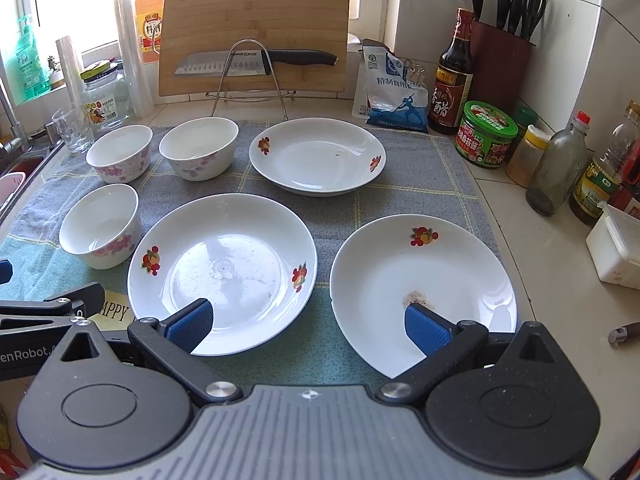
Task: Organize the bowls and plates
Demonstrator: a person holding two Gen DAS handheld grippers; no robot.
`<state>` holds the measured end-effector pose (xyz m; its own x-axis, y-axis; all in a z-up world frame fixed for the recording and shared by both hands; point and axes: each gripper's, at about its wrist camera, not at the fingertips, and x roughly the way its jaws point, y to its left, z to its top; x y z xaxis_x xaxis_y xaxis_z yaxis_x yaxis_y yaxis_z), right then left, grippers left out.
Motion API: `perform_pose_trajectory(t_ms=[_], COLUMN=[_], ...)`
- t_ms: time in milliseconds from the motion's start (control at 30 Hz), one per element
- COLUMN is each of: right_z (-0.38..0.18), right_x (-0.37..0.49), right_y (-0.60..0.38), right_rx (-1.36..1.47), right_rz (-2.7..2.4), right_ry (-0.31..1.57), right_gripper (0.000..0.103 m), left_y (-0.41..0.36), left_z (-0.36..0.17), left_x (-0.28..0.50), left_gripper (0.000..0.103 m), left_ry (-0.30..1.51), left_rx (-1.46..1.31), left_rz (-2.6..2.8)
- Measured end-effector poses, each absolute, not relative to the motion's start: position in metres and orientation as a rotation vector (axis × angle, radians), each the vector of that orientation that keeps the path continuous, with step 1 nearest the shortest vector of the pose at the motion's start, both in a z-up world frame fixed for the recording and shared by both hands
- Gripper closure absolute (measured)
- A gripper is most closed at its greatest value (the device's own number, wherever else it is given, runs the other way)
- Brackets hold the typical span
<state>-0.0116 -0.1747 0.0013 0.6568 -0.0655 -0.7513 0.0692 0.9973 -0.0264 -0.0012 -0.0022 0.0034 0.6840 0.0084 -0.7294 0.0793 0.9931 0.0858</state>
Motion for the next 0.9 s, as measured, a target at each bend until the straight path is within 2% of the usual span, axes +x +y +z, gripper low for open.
perform_pose_trajectory(t_ms=[900], right_z=[0.005], right_x=[-0.0096], right_y=[-0.1748], right_rx=[0.0], right_rz=[-0.075], right_ry=[0.845], right_gripper=[0.0], left_y=[-0.003], left_z=[0.0045], left_x=[-0.0007], left_gripper=[0.001], left_ry=[0.818], left_rx=[0.107], left_rz=[-0.038])
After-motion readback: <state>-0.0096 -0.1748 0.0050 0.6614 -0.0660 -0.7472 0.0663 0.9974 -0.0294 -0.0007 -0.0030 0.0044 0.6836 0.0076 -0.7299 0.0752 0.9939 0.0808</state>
